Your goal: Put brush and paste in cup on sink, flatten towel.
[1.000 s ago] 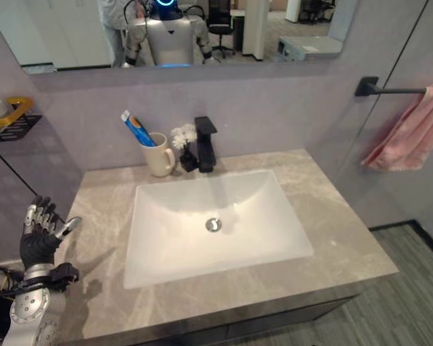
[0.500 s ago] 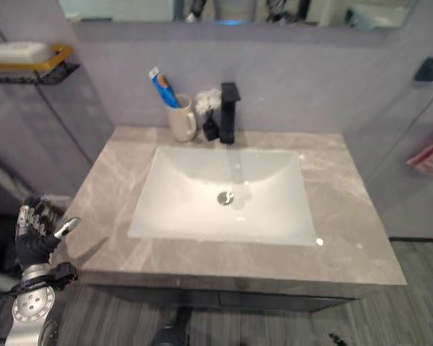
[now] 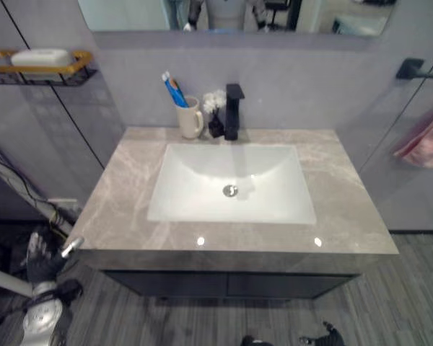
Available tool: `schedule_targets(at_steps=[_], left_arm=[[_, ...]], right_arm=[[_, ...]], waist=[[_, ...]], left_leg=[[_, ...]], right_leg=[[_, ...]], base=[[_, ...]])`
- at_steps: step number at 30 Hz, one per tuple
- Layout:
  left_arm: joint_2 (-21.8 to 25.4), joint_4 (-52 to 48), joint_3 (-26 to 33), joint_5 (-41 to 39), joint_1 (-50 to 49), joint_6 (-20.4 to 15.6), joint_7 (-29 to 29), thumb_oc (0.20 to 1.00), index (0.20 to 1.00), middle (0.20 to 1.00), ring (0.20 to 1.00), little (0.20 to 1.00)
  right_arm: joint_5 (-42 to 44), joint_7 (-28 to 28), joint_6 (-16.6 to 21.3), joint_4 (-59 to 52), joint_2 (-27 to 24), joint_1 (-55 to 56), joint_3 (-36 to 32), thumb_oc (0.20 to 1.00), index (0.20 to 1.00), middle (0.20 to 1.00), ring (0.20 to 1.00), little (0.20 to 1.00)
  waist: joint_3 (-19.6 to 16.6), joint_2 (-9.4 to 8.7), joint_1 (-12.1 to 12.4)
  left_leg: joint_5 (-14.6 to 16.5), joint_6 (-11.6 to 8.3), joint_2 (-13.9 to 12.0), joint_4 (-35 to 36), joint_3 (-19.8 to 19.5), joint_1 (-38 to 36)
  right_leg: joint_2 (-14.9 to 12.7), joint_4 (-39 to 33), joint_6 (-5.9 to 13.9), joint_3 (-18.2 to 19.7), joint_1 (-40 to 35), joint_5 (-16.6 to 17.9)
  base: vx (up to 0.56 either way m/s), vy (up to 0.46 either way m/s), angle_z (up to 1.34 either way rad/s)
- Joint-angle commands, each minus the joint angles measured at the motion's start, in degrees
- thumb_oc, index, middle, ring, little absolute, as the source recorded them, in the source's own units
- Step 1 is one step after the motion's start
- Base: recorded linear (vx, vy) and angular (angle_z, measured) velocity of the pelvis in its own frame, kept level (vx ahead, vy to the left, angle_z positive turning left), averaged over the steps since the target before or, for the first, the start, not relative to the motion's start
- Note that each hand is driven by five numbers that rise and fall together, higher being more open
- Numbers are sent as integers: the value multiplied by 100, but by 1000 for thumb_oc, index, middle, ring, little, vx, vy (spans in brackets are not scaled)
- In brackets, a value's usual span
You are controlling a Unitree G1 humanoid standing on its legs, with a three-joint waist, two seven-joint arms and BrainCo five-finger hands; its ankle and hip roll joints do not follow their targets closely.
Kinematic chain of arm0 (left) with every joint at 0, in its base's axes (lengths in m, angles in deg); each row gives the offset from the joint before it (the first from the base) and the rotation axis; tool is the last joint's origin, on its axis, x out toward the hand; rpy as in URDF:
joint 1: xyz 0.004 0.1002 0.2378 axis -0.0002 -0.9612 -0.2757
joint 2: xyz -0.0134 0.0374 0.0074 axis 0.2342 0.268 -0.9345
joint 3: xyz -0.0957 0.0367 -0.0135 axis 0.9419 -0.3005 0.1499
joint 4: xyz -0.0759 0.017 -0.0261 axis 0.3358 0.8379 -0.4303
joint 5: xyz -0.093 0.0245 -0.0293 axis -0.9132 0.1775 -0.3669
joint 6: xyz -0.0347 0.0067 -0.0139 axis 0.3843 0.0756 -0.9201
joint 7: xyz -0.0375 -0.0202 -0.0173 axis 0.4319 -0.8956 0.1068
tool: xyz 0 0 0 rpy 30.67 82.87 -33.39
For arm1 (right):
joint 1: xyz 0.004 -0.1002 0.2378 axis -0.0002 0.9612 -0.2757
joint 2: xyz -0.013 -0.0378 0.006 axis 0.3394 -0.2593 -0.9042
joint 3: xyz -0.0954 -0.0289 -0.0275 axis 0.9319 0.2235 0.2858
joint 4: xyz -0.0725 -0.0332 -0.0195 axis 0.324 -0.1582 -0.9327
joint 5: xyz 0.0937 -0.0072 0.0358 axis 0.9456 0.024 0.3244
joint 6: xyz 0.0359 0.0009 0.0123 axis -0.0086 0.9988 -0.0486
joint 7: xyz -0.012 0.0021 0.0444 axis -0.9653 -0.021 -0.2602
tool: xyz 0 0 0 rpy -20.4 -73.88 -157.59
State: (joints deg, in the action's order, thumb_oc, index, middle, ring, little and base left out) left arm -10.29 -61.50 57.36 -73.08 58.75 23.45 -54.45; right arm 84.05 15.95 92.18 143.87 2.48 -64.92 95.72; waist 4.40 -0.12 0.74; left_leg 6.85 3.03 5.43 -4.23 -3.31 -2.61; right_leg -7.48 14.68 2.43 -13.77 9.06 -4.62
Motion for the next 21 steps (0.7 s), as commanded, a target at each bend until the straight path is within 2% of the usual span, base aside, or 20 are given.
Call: schedule_targets(at_steps=[1,6,7,8,9,10,11,13,14,15,16,18,20,21], left_arm=[[209,-432,271,193,-154,-125,-41,1000,1000,1000,1000,1000],[-75,395,470,-75,-200,-119,202,1000,1000,1000,1000,1000],[-115,948,567,-122,-134,-113,393,1000,1000,1000,1000,1000],[-108,969,561,-125,-119,-125,393,1000,1000,1000,1000,1000],[-121,1208,498,-100,-89,-57,400,1000,1000,1000,1000,1000],[-134,1459,386,-98,-58,4,330,1000,1000,1000,1000,1000],[-131,1467,384,-99,-49,0,329,1000,1000,1000,1000,1000],[-157,2554,-333,15,223,336,-37,1000,1000,1000,1000,1000],[-252,3036,-760,-40,314,532,-303,1000,1000,1000,1000,1000],[-339,3055,-1125,-140,315,573,-564,1000,1000,1000,1000,1000],[-473,3215,-1523,-93,320,632,-783,1000,1000,1000,1000,1000],[-532,3404,-1709,-2,423,679,-880,1000,1000,1000,1000,1000],[-575,3692,-1902,91,637,680,-884,1000,1000,1000,1000,1000],[-576,3700,-1904,91,642,675,-885,1000,1000,1000,1000,1000]], right_arm=[[-81,44,43,-75,-52,-83,25,1000,1000,1000,1000,1000],[-76,87,28,-8,17,-17,-102,1000,1000,1000,1000,1000],[-92,130,22,11,57,-20,-121,1000,1000,1000,1000,1000],[-93,131,21,11,60,-23,-125,1000,1000,1000,1000,1000],[-151,170,8,-24,81,-73,-81,1000,1000,1000,1000,1000],[-136,184,6,-31,74,-80,-86,1000,1000,1000,1000,1000],[-136,183,6,-31,75,-83,-89,1000,1000,1000,1000,1000],[-56,198,5,-98,47,-79,-83,1000,1000,1000,1000,1000],[-93,209,-16,-127,-16,-154,-9,1000,1000,1000,1000,1000],[-171,196,-34,-264,-124,-313,102,1000,1000,1000,1000,1000],[-298,162,-30,-575,-211,-441,291,1000,1000,1000,1000,1000],[-393,144,-15,-771,-263,-573,466,1000,1000,1000,1000,1000],[-450,123,13,-925,-297,-478,540,1000,1000,1000,1000,1000],[-450,122,11,-930,-299,-475,538,1000,1000,1000,1000,1000]], waist=[[71,-130,26],[164,-135,66],[197,-145,130],[200,-145,143],[245,-109,237],[270,-62,275],[264,-71,272],[147,-37,291],[65,1,356],[35,43,437],[36,4,499],[50,-49,443],[40,-93,288],[43,-91,294]], left_leg=[[-18,13,180,-183,-81,229],[-59,108,275,-127,85,246],[-132,107,221,-8,217,255],[-136,108,220,4,226,251],[-240,89,109,102,361,292],[-290,86,37,176,409,276],[-311,88,47,180,407,294],[-505,75,-100,390,567,362],[-543,45,-195,417,832,388],[-566,14,-330,391,1177,432],[-448,-74,-467,301,1579,425],[-473,-135,-588,324,1874,385],[-434,-166,-678,277,1964,341],[-430,-169,-682,272,1969,339]], right_leg=[[31,-774,336,350,-114,821],[-121,-828,482,430,60,1081],[-254,-883,568,224,168,1229],[-250,-888,569,233,170,1235],[-411,-862,617,-211,223,1257],[-431,-718,602,-369,176,1133],[-441,-726,600,-371,190,1148],[-204,-345,469,-439,-184,611],[-184,-300,458,-663,-471,344],[-248,-276,463,-963,-668,197],[-330,-318,587,-1258,-856,67],[-289,-470,580,-1159,-771,120],[-76,-647,519,-772,-779,65],[-70,-657,516,-768,-786,69]], base=[[-97,134,-14],[-83,90,-26],[-61,16,-22],[-140,0,-35],[-110,-16,-57],[-117,-17,-68],[-87,-15,-95],[-168,-61,-63],[-249,-115,-64],[-244,-192,-184],[-205,-222,-227],[-58,-241,-214],[28,-230,-145],[45,-276,-88]])
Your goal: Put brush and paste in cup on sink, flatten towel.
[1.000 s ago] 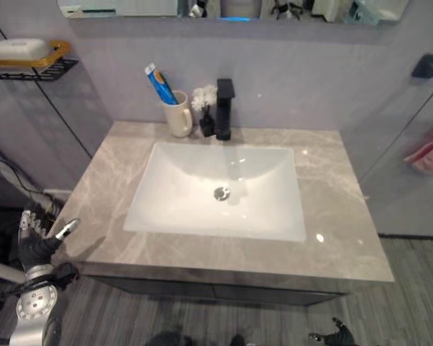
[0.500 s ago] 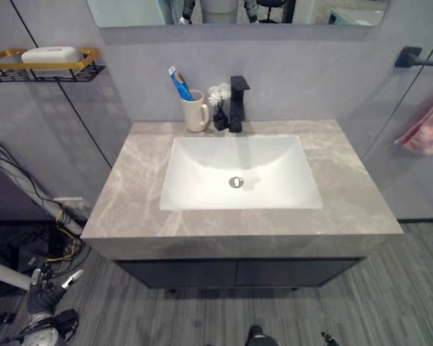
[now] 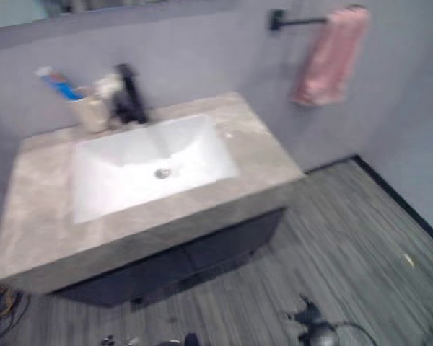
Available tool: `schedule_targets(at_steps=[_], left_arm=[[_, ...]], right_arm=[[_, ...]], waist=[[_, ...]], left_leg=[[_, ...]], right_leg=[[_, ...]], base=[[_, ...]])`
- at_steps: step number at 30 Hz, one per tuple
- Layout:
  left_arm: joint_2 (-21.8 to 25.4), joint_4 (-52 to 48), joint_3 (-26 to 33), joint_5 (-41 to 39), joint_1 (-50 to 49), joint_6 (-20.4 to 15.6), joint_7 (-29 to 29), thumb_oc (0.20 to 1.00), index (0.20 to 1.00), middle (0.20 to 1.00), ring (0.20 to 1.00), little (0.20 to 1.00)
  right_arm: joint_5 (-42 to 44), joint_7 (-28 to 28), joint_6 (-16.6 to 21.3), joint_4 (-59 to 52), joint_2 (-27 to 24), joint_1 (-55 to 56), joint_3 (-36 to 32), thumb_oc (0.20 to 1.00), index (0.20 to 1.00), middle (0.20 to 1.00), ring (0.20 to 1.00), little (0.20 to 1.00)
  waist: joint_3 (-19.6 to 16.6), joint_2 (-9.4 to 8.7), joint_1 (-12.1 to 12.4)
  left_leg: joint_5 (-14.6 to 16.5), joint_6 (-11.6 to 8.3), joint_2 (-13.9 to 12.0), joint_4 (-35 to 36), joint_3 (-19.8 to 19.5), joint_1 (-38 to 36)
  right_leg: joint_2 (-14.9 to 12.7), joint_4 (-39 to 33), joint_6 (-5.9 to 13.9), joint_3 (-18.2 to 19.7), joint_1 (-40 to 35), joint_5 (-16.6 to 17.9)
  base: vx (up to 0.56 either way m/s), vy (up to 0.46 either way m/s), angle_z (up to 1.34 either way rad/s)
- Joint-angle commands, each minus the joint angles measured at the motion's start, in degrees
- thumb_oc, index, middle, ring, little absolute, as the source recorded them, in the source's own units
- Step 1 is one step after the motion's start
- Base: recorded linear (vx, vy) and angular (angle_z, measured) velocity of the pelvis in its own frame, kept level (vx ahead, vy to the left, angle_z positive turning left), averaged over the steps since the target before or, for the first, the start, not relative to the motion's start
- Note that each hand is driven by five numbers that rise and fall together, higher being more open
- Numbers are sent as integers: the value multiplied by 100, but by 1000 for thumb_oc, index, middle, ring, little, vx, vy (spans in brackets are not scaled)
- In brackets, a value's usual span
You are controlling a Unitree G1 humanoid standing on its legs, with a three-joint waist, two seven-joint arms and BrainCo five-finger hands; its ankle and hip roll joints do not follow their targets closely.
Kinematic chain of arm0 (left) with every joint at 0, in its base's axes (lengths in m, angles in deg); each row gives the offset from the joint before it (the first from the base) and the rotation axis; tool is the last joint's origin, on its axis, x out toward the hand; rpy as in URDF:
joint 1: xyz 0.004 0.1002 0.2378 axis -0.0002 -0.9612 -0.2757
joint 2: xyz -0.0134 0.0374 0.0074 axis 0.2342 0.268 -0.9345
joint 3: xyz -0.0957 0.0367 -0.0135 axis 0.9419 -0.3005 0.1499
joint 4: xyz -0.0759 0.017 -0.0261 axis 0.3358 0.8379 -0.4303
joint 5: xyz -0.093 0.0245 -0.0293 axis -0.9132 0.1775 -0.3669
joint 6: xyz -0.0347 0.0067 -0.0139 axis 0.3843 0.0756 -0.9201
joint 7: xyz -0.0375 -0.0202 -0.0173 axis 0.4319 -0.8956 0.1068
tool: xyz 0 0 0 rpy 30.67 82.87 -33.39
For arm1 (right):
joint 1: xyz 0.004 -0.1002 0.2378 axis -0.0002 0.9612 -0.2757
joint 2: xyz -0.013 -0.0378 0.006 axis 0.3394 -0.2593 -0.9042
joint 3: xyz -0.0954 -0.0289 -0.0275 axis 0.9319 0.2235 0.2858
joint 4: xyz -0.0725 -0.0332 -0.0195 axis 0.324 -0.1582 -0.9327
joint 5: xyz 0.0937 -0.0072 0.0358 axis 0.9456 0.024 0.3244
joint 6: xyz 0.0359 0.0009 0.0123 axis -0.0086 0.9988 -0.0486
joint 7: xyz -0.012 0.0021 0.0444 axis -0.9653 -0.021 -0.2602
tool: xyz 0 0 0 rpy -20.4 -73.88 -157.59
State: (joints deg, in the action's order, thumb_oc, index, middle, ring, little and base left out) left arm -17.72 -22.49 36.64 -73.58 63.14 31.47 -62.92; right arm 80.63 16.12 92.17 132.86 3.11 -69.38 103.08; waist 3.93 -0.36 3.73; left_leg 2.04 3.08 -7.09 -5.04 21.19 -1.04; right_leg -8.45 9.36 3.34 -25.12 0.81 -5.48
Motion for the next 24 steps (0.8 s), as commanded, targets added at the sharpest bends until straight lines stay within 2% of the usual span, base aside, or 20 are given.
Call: schedule_targets(at_steps=[1,2,5,6,7,8,9,10,13,14,15,21,24], left_arm=[[119,-11,123,167,413,-128,-4,1000,1000,1000,1000,1000],[116,-5,122,167,418,-131,-4,1000,1000,1000,1000,1000],[111,111,-106,514,746,-117,51,1000,1000,1000,1000,1000],[122,29,-295,731,942,-127,117,1000,1000,1000,1000,1000],[121,43,-376,756,1067,-150,149,1000,1000,1000,1000,1000],[133,30,-441,798,1130,-191,231,1000,1000,1000,1000,1000],[141,30,-449,796,1183,-192,241,1000,1000,1000,1000,1000],[181,40,-571,851,1317,-225,265,1000,1000,1000,1000,1000],[243,-52,-659,953,1377,-229,276,1000,1000,1000,1000,1000],[257,-65,-689,957,1387,-199,263,1000,1000,1000,1000,1000],[279,-121,-652,947,1393,-219,269,1000,1000,1000,1000,1000],[277,-53,-880,1281,1430,-234,195,1000,1000,1000,1000,1000],[332,-239,-967,1373,1404,-246,199,1000,1000,1000,1000,1000]], right_arm=[[-111,114,40,86,-381,49,-158,1000,1000,1000,1000,1000],[-111,113,38,82,-383,50,-160,1000,1000,1000,1000,1000],[-29,147,76,-40,-388,153,-150,1000,1000,1000,1000,1000],[-95,194,84,-36,-394,127,-59,1000,1000,1000,1000,1000],[-128,211,79,-38,-396,71,13,1000,1000,1000,1000,1000],[-138,223,82,-47,-382,13,78,1000,1000,1000,1000,1000],[-129,199,93,-78,-374,3,98,1000,1000,1000,1000,1000],[-121,205,104,40,-318,7,138,1000,1000,1000,1000,1000],[-149,197,117,-19,-296,52,176,1000,1000,1000,1000,1000],[-199,195,103,-30,-298,51,213,1000,1000,1000,1000,1000],[-267,167,111,-83,-277,42,253,1000,1000,1000,1000,1000],[-293,161,73,127,-109,-13,171,1000,1000,1000,1000,1000],[-351,173,69,211,-33,-67,188,1000,1000,1000,1000,1000]], waist=[[70,-101,-119],[74,-99,-114],[125,-155,-284],[198,-194,-311],[263,-189,-252],[294,-193,-171],[285,-217,-162],[270,-264,-133],[259,-232,-135],[285,-222,-121],[204,-168,-148],[45,-119,-236],[49,-103,-197]], left_leg=[[11,-250,497,329,-437,172],[11,-252,494,327,-433,170],[46,-355,332,59,-438,252],[-6,-370,318,-262,-610,444],[-57,-401,416,-385,-1017,536],[-102,-437,641,-458,-1608,612],[-50,-420,719,-437,-1782,669],[-35,-433,918,-471,-2233,877],[-277,-471,1087,-389,-2671,1157],[-289,-475,1101,-450,-2710,1189],[-209,-394,1076,-267,-2688,907],[11,-181,1083,-22,-2317,440],[127,-85,1115,-41,-2173,369]], right_leg=[[190,-371,358,550,-48,171],[194,-377,356,553,-52,174],[412,-584,241,878,-73,183],[503,-656,122,1058,-17,258],[553,-686,86,1173,-35,259],[629,-700,48,1368,-44,270],[637,-737,51,1462,-65,284],[669,-796,72,1699,-119,329],[789,-845,101,2007,-218,356],[814,-793,119,2107,-211,342],[842,-765,146,2328,-251,275],[757,-485,263,2648,-240,202],[685,-318,355,2730,-161,194]], base=[[31,-176,-59],[28,-290,-35],[-20,-259,-34],[-79,-258,-49],[-66,-241,-61],[20,-112,-139],[106,-116,-165],[137,-65,-169],[121,12,-83],[158,163,-111],[189,208,-112],[129,191,-82],[41,145,-34]])
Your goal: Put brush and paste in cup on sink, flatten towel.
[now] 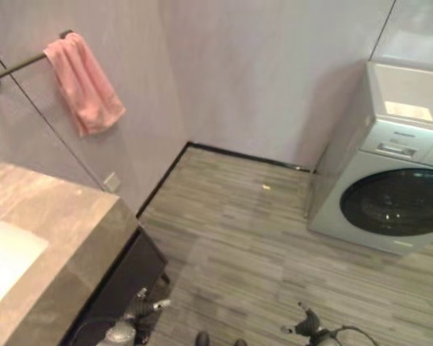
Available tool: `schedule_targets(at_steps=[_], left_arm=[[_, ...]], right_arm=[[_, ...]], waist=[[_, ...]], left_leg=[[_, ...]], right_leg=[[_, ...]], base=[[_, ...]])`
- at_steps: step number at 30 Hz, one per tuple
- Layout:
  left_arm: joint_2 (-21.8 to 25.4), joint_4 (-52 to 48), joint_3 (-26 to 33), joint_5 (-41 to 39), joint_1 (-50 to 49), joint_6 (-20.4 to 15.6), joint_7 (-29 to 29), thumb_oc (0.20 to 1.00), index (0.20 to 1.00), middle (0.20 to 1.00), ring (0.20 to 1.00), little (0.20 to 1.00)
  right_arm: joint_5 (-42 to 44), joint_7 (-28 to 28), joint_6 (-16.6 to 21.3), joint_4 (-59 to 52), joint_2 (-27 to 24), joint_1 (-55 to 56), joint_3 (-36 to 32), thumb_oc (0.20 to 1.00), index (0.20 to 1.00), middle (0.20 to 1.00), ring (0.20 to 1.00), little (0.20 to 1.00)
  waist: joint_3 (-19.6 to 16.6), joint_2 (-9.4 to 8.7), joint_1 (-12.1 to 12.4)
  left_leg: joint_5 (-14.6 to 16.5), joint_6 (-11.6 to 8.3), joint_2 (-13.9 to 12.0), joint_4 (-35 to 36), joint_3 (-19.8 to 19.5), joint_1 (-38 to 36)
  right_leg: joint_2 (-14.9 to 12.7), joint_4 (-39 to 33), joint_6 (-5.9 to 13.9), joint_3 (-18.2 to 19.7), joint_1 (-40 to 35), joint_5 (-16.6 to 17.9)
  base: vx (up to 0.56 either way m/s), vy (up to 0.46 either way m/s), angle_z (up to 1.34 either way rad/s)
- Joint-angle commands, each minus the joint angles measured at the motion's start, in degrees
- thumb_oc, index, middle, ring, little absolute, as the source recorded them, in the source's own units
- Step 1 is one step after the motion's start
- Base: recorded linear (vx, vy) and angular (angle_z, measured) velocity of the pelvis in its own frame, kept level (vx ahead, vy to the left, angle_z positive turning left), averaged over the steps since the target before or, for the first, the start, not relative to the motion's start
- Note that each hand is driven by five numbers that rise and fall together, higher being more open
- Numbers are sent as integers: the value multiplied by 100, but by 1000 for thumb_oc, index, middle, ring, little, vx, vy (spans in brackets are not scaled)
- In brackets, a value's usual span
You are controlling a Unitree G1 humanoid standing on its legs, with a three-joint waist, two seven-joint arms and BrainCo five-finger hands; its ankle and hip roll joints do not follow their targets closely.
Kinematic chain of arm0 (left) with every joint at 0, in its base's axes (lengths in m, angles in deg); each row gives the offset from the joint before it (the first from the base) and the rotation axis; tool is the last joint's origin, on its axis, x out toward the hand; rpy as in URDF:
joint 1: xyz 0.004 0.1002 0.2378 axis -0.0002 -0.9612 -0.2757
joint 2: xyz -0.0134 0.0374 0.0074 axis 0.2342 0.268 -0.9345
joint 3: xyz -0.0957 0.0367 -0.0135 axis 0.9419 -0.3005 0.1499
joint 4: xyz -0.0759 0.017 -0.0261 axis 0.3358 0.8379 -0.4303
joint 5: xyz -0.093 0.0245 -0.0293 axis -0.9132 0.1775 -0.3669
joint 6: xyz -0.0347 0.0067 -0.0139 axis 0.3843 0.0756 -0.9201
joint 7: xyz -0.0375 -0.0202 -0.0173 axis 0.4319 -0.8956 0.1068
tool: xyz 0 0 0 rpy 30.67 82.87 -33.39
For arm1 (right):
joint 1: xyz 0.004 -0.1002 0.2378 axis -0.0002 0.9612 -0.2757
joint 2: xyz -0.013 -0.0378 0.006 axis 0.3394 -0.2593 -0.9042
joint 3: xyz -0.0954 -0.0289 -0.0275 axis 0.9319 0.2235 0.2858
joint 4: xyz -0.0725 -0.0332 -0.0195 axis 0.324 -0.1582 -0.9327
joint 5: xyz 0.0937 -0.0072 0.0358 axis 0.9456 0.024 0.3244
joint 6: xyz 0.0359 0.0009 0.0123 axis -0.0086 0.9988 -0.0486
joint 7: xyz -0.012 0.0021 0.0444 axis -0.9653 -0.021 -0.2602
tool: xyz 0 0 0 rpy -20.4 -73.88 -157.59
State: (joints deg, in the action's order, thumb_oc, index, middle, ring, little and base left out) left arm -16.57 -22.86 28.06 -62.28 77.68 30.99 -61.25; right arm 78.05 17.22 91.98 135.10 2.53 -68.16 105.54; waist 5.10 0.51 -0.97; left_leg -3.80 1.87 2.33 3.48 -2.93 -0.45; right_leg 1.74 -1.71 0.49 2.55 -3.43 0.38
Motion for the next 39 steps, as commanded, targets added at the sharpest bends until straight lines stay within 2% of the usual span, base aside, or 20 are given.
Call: schedule_targets(at_steps=[1,4,6,7,8,9,10,19,21,25,28,29,30,32,34,35,36,37,38,39], left_arm=[[219,-203,-109,242,-50,-197,31,1000,1000,1000,1000,1000],[272,-365,-110,199,-58,-190,4,1000,1000,1000,1000,1000],[264,-280,-76,187,-76,-185,14,1000,1000,1000,1000,1000],[274,-352,-12,58,-149,-183,62,1000,1000,1000,1000,1000],[270,-381,14,46,-181,-171,59,1000,1000,1000,1000,1000],[270,-381,14,46,-181,-171,59,1000,1000,1000,1000,1000],[277,-371,29,55,-213,-164,45,1000,1000,1000,1000,1000],[239,-143,138,-13,-210,-116,20,1000,1000,1000,1000,1000],[269,-252,186,-97,-179,-102,50,1000,1000,1000,1000,1000],[256,-266,220,-275,-86,-92,74,1000,1000,1000,1000,1000],[277,-257,238,-308,-55,-78,68,1000,1000,1000,1000,1000],[303,-278,260,-330,-43,-72,80,1000,1000,1000,1000,1000],[319,-264,262,-341,-2,-66,70,1000,1000,1000,1000,1000],[308,-212,241,-397,96,-91,77,1000,1000,1000,1000,1000],[310,-210,237,-430,95,-96,89,1000,1000,1000,1000,1000],[309,-225,267,-480,91,-112,107,1000,1000,1000,1000,1000],[309,-225,267,-480,90,-112,107,1000,1000,1000,1000,1000],[312,-201,322,-474,45,-138,114,1000,1000,1000,1000,1000],[313,-202,322,-474,44,-138,114,1000,1000,1000,1000,1000],[315,-164,363,-444,7,-165,150,1000,1000,1000,1000,1000]], right_arm=[[-93,63,88,-12,26,-190,-58,1000,1000,1000,1000,1000],[-30,95,104,-54,95,-277,-79,1000,1000,1000,1000,1000],[47,106,112,-106,159,-383,-77,1000,1000,1000,1000,1000],[328,118,126,-141,223,-456,-199,1000,1000,1000,1000,1000],[454,119,133,-186,249,-498,-247,1000,1000,1000,1000,1000],[454,119,133,-186,249,-498,-247,1000,1000,1000,1000,1000],[527,106,137,-233,279,-529,-228,1000,1000,1000,1000,1000],[804,6,179,-143,276,-226,-268,1000,1000,1000,1000,1000],[894,-33,174,-197,200,-199,-333,1000,1000,1000,1000,1000],[939,1,160,-39,148,-265,-372,1000,1000,1000,1000,1000],[995,8,164,-66,133,-249,-412,1000,1000,1000,1000,1000],[1049,22,185,-99,120,-223,-444,1000,1000,1000,1000,1000],[1054,40,198,-99,114,-195,-429,1000,1000,1000,1000,1000],[1062,47,190,-19,89,-194,-421,1000,1000,1000,1000,1000],[1056,43,179,-20,83,-176,-413,1000,1000,1000,1000,1000],[1005,46,147,-6,69,-147,-409,1000,1000,1000,1000,1000],[1005,46,146,-7,70,-146,-409,1000,1000,1000,1000,1000],[956,45,137,47,83,-134,-415,1000,1000,1000,1000,1000],[956,45,137,47,84,-133,-414,1000,1000,1000,1000,1000],[885,65,140,65,84,-128,-395,1000,1000,1000,1000,1000]], waist=[[-67,-191,279],[-22,-179,299],[27,-184,318],[37,-186,373],[32,-188,376],[33,-187,376],[20,-200,380],[-118,-266,204],[-12,-331,148],[162,-388,124],[181,-426,98],[208,-452,79],[297,-515,111],[449,-564,185],[445,-566,178],[407,-546,175],[407,-551,173],[333,-509,198],[342,-520,204],[289,-447,234]], left_leg=[[713,36,172,-895,245,310],[765,105,156,-891,323,279],[809,115,115,-898,493,248],[864,104,64,-866,722,174],[899,103,58,-851,821,125],[899,102,58,-851,820,124],[934,107,36,-819,926,58],[928,-1,-23,-1032,898,-113],[1116,-56,-70,-1575,914,69],[1288,-89,-140,-2039,863,331],[1284,-117,-176,-2231,816,442],[1239,-159,-227,-2440,796,554],[909,-320,-300,-2944,729,833],[459,-418,-252,-3687,551,1203],[453,-400,-236,-3639,560,1232],[517,-349,-155,-3182,622,1334],[512,-347,-148,-3170,623,1326],[537,-311,-120,-2256,693,1422],[524,-309,-111,-2224,703,1393],[185,-349,-134,-1538,719,1469]], right_leg=[[-334,795,640,-31,266,-394],[-371,1226,740,-95,539,-388],[-442,1384,815,-349,732,-289],[-601,1403,829,-979,868,-174],[-666,1321,805,-1286,872,-138],[-666,1320,805,-1287,871,-138],[-654,1290,757,-1523,947,-75],[-313,930,479,-1275,546,-290],[-297,1242,419,-1284,635,-448],[-270,1526,350,-1312,743,-579],[-230,1551,303,-1288,767,-610],[-187,1555,255,-1260,759,-639],[-112,1433,164,-1239,620,-627],[-43,1154,45,-1223,385,-524],[-45,1055,45,-1228,329,-508],[-107,861,97,-1263,256,-459],[-113,856,99,-1264,252,-459],[-130,702,187,-1251,194,-432],[-140,699,190,-1244,181,-433],[-89,578,245,-1209,94,-442]], base=[[12,107,-25],[-14,100,-9],[-45,83,-33],[-15,78,-55],[-5,58,-68],[16,18,-103],[33,-4,-125],[75,-80,-7],[30,-165,1],[-1,-104,3],[43,-140,18],[30,-177,23],[39,-232,23],[73,-186,39],[96,-33,27],[90,20,-7],[220,72,1],[134,53,10],[236,106,11],[238,103,14]])
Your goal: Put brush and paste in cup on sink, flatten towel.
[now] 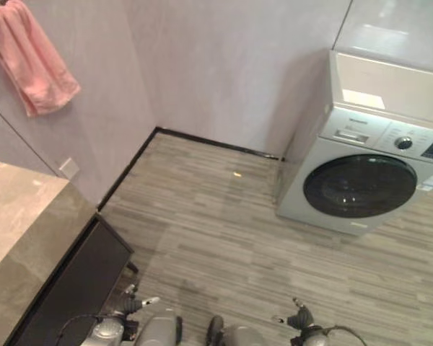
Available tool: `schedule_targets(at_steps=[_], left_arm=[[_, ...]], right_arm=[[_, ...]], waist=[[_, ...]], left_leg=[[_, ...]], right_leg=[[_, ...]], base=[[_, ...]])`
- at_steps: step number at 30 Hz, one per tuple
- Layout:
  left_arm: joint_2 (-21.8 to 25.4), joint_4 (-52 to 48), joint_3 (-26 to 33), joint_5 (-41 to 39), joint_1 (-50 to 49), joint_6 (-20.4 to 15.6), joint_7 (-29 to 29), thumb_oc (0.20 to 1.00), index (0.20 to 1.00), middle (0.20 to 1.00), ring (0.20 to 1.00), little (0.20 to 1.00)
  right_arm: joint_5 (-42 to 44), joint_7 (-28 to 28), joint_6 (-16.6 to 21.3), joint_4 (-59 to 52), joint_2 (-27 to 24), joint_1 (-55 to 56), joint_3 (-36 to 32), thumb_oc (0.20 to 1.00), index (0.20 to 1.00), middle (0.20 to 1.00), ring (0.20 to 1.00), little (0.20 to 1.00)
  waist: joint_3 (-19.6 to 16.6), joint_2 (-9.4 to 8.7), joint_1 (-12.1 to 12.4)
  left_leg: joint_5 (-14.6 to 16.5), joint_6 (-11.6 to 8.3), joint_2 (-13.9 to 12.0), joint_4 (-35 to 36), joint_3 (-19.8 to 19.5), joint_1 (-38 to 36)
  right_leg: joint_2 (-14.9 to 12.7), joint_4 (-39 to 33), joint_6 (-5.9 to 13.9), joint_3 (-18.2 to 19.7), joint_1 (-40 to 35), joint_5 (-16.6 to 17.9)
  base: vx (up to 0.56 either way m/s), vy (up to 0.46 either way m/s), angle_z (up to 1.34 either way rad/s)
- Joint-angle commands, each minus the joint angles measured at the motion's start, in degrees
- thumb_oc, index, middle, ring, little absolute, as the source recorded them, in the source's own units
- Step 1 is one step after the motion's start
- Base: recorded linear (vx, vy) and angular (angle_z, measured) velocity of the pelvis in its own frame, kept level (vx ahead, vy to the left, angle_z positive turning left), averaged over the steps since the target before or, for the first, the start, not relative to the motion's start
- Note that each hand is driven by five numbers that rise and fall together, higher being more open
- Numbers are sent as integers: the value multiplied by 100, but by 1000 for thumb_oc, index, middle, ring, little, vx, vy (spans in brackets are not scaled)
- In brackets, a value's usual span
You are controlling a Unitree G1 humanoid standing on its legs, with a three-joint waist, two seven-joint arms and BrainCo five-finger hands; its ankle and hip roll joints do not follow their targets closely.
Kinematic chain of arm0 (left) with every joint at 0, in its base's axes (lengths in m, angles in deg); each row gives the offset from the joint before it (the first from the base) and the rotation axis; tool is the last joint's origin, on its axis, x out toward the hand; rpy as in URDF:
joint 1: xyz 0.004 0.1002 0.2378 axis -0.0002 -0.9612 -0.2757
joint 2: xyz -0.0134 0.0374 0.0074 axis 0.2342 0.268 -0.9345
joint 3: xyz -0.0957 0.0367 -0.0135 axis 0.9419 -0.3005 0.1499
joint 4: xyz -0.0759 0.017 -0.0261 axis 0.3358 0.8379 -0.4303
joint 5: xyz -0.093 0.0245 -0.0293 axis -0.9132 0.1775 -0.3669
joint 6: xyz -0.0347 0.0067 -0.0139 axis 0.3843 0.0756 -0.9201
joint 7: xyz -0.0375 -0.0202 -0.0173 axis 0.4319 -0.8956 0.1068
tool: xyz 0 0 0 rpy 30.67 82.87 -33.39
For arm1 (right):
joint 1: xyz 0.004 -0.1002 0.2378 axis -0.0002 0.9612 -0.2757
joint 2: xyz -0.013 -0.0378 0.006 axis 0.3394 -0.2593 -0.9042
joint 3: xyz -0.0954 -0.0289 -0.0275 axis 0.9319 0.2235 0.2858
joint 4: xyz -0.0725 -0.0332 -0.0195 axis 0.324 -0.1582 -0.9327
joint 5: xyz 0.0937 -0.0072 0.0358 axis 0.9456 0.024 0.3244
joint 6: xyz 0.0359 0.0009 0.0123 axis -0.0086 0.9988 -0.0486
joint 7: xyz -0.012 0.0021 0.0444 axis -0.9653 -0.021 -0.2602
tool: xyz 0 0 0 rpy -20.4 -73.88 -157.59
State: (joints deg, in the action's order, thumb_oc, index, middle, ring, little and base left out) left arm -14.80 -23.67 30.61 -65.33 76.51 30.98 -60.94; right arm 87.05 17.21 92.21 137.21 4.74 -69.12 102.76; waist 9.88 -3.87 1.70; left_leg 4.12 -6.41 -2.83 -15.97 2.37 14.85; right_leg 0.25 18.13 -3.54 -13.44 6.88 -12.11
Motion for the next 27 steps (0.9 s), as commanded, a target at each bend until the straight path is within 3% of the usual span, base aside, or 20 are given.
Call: schedule_targets(at_steps=[1,4,7,10,13,14,16,19,21,23,25,26,27], left_arm=[[145,-91,121,-131,104,-171,124,1000,1000,1000,1000,1000],[171,-118,142,-156,71,-168,130,1000,1000,1000,1000,1000],[202,-119,194,-174,12,-157,121,1000,1000,1000,1000,1000],[276,-202,232,-164,-43,-154,93,1000,1000,1000,1000,1000],[312,-256,231,-194,-38,-161,108,1000,1000,1000,1000,1000],[308,-229,179,-167,1,-151,60,1000,1000,1000,1000,1000],[314,-205,152,-164,25,-161,52,1000,1000,1000,1000,1000],[359,-224,67,-54,7,-106,-30,1000,1000,1000,1000,1000],[390,-220,62,-21,10,-81,-40,1000,1000,1000,1000,1000],[404,-232,65,-49,-1,-82,-50,1000,1000,1000,1000,1000],[403,-226,51,-19,-27,-69,-63,1000,1000,1000,1000,1000],[416,-190,54,32,-9,-54,-72,1000,1000,1000,1000,1000],[422,-163,66,38,-1,-61,-67,1000,1000,1000,1000,1000]], right_arm=[[-64,79,122,-133,-130,-30,-111,1000,1000,1000,1000,1000],[-125,91,116,-104,-101,-76,-67,1000,1000,1000,1000,1000],[-172,64,107,-94,-40,-107,-13,1000,1000,1000,1000,1000],[-120,19,120,-184,38,-148,-75,1000,1000,1000,1000,1000],[-127,10,113,-281,63,-191,-99,1000,1000,1000,1000,1000],[-151,-17,91,-254,63,-215,-104,1000,1000,1000,1000,1000],[-172,-25,81,-234,70,-241,-107,1000,1000,1000,1000,1000],[-167,-69,68,-404,122,-223,-129,1000,1000,1000,1000,1000],[-168,-107,72,-593,134,-213,-102,1000,1000,1000,1000,1000],[-180,-128,81,-762,95,-229,-95,1000,1000,1000,1000,1000],[-178,-100,75,-855,75,-217,-112,1000,1000,1000,1000,1000],[-178,-139,104,-971,59,-177,-74,1000,1000,1000,1000,1000],[-164,-163,106,-1000,66,-160,-69,1000,1000,1000,1000,1000]], waist=[[-194,55,28],[-170,106,154],[-267,107,195],[-374,-12,262],[-368,-66,327],[-393,-83,363],[-407,-80,366],[-476,-22,395],[-451,13,374],[-344,129,317],[-299,190,279],[-266,191,173],[-270,182,185]], left_leg=[[-962,411,315,826,202,76],[-1299,357,231,1226,183,294],[-1328,438,242,1295,46,118],[-972,640,394,822,50,203],[-750,742,468,577,126,207],[-579,846,571,480,147,152],[-508,893,622,483,146,93],[-170,1081,905,496,8,-349],[-111,1147,916,551,-70,-567],[-115,1207,868,600,-168,-763],[-117,1220,830,612,-219,-856],[-127,1199,829,698,-380,-1064],[-93,1193,829,726,-385,-1147]], right_leg=[[127,-1467,661,448,-1046,769],[187,-1485,670,568,-1299,635],[183,-1386,731,637,-1369,488],[-7,-881,872,745,-1354,261],[-140,-463,1021,766,-1187,443],[-239,-140,1179,742,-1089,759],[-286,24,1230,745,-1037,943],[-479,904,1427,723,-880,1749],[-533,1399,1444,661,-683,2112],[-514,1948,1411,580,-391,2261],[-471,2085,1374,551,-177,2121],[-265,1739,1225,580,186,1523],[-400,1471,1186,376,212,1409]], base=[[326,129,23],[275,97,-20],[256,121,-53],[322,231,-26],[209,182,-41],[221,232,-38],[236,257,-11],[303,345,11],[214,251,26],[143,197,21],[138,105,32],[200,69,45],[265,67,45]])
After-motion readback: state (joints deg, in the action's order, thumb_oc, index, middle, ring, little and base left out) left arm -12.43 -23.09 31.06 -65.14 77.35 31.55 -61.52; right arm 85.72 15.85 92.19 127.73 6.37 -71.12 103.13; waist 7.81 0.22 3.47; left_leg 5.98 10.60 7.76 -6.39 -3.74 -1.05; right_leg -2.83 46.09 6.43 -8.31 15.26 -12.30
